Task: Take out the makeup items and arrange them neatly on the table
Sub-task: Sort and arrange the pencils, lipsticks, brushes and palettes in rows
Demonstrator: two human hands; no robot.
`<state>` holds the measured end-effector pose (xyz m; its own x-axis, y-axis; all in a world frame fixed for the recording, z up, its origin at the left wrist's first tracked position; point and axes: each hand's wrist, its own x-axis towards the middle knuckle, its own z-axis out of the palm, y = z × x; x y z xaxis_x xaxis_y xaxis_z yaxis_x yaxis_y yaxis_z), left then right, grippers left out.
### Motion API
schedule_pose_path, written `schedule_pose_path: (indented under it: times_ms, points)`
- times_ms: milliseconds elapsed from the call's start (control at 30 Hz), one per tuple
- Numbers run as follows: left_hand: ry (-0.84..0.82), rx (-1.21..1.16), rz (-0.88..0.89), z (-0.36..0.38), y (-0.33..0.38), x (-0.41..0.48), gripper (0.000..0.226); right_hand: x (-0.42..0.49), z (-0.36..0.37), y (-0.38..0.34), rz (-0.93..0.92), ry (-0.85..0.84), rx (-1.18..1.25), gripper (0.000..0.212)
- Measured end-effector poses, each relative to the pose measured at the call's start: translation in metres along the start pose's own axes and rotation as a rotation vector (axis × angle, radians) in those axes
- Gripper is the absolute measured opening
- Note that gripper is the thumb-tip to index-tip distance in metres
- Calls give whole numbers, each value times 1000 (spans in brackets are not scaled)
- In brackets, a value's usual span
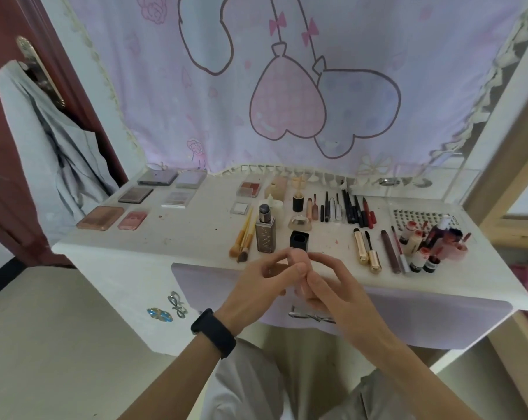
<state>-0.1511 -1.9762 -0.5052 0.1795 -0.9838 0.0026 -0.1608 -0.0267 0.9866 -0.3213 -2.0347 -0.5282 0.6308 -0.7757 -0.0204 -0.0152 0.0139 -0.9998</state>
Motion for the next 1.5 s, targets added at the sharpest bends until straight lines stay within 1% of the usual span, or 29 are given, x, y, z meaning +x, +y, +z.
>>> schedule_pose_path:
  times_ms: [67, 167, 267, 367, 433, 533, 600, 667, 767, 833, 867, 933, 1000, 1067, 1167, 1233, 1267, 1333, 1400, 1467, 1500]
  points:
    - [75, -48, -43, 8, -3, 2, 49, 0, 0, 3, -32, 20, -54, 55]
    - [103, -77, -52, 20, -6, 3, 48, -1, -2, 7, -99, 85, -228, 49]
    - [111, -141, -85, 29, -6, 5, 53, -5, -4, 6, -173, 154, -428, 44]
    - [141, -187, -101, 37, -6, 8, 47, -6, -3, 7, -258, 232, -577, 38]
    - [157, -224, -113, 43, -5, 9, 42, -7, 0, 7, -268, 287, -651, 40]
    - [163, -276, -122, 47, -4, 10, 39, -7, 2, 8, -266, 369, -666, 48]
    - [149, -336, -141, 46, -2, 11, 39, -7, 2, 6, -277, 386, -678, 49]
    - [121, -418, -186, 44, -1, 9, 45, -5, 0, 6, -255, 407, -651, 49]
    - [77, -492, -248, 39, -2, 5, 53, -4, -3, 6, -192, 458, -534, 54]
    - [49, -559, -275, 36, -7, 3, 52, -4, -5, 4, -156, 455, -493, 51]
    - [40, -609, -291, 33, -10, 2, 49, -4, -7, 3, -120, 437, -463, 54]
    - [29, -714, -322, 29, -14, 1, 44, -4, -13, 1, -23, 399, -324, 52]
    - [28, -786, -334, 24, -17, 2, 42, -1, -19, 1, 69, 380, -173, 59]
    - [12, -804, -325, 19, -19, 2, 40, 0, -24, 2, 152, 366, -90, 62]
    - [33, -696, -333, 17, -18, 3, 32, 1, -30, 3, 212, 362, -29, 58]
    - [76, -488, -310, 21, -17, 3, 30, 1, -33, 0, 200, 376, -37, 57]
    - [75, -339, -268, 23, -17, 3, 31, 0, -34, -3, 179, 378, -39, 53]
    - [23, -20, -146, 29, -18, 4, 47, -1, -32, -9, 153, 362, -36, 43]
    - [10, 201, -67, 33, -17, 6, 63, 0, -32, -12, 175, 363, 2, 50]
    - [60, 286, -27, 36, -15, 9, 66, 0, -34, -14, 205, 380, 79, 54]
    - [81, 278, -24, 36, -14, 10, 65, 0, -35, -14, 213, 384, 106, 56]
